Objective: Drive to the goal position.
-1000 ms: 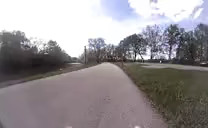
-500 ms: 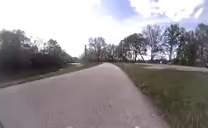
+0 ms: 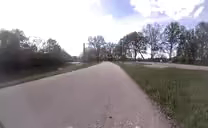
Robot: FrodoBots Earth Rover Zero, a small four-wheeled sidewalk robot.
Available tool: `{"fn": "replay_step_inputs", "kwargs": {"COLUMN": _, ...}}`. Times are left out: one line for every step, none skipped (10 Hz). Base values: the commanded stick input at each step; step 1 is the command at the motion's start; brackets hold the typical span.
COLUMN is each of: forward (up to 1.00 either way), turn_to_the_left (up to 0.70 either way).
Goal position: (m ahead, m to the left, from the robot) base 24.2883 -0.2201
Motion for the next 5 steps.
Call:
{"fn": "replay_step_inputs", "kwargs": {"forward": 1.00, "turn_to_the_left": 0.00}}
{"fn": "replay_step_inputs", "kwargs": {"forward": 1.00, "turn_to_the_left": 0.00}}
{"fn": "replay_step_inputs", "kwargs": {"forward": 1.00, "turn_to_the_left": 0.00}}
{"fn": "replay_step_inputs", "kwargs": {"forward": 1.00, "turn_to_the_left": 0.00}}
{"fn": "replay_step_inputs", "kwargs": {"forward": 1.00, "turn_to_the_left": 0.00}}
